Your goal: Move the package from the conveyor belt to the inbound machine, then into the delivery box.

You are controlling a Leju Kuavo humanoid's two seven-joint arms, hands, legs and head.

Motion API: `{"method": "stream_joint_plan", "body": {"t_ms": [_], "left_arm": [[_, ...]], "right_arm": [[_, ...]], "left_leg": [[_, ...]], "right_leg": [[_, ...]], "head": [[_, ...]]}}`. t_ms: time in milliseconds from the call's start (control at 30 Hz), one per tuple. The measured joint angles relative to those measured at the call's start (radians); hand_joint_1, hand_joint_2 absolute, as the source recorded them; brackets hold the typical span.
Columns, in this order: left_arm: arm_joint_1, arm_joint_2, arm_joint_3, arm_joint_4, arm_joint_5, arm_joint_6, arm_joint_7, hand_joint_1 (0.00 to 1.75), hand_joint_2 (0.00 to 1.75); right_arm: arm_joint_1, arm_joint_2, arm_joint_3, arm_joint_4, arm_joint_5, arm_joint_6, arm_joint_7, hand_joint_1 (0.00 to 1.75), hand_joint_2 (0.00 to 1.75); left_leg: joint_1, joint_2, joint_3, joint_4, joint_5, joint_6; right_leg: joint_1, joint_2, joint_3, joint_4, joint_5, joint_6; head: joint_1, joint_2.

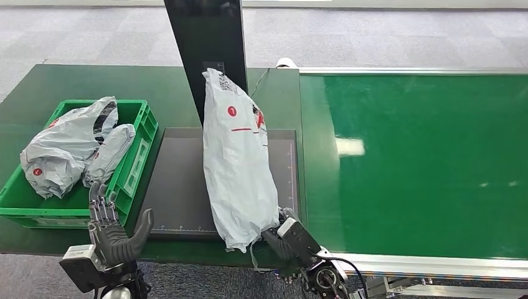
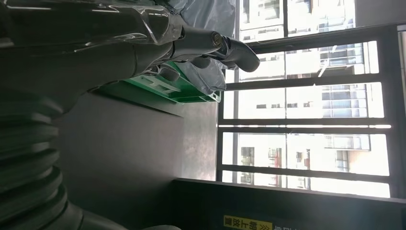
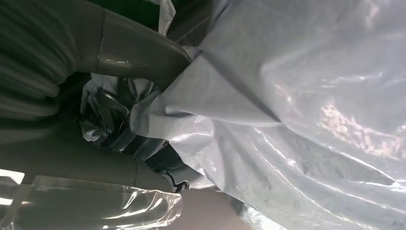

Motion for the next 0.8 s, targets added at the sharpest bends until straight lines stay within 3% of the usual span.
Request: {"method": "stream_joint_plan", "body": {"t_ms": [33,100,533,800], "left_arm": [[0.003,0.0,0.001,-0.003,0.001,0.001,0.0,0.0,1.75],[0.009,0.0,0.002,-0.009,0.001,0.004,0.0,0.0,1.75],[0.022,0.002,0.009,-0.022,0.002,0.01,0.0,0.0,1.75],[0.008,0.005,0.012,-0.015,0.002,-0.005,0.0,0.0,1.75]], "right_arm": [[-0.006,0.0,0.001,0.013,0.005,-0.011,0.012,0.05,1.75],[-0.019,0.0,0.001,0.039,0.013,-0.036,0.033,0.0,1.75],[-0.041,0.001,0.0,0.07,-0.004,-0.074,0.04,0.0,1.75],[-0.007,-0.005,-0.001,0.014,-0.084,0.064,-0.088,0.0,1.75]], "left_leg": [[0.0,0.0,0.0,0.0,0.0,0.0],[0.0,0.0,0.0,0.0,0.0,0.0],[0.0,0.0,0.005,0.0,0.0,0.0],[0.0,0.0,0.004,0.0,0.0,0.0]], "right_leg": [[0.0,0.0,0.0,0.0,0.0,0.0],[0.0,0.0,0.0,0.0,0.0,0.0],[0.0,0.0,0.004,0.0,0.0,0.0],[0.0,0.0,0.003,0.0,0.0,0.0]], "head": [[0.0,0.0],[0.0,0.0],[0.0,0.0],[0.0,0.0]]}}
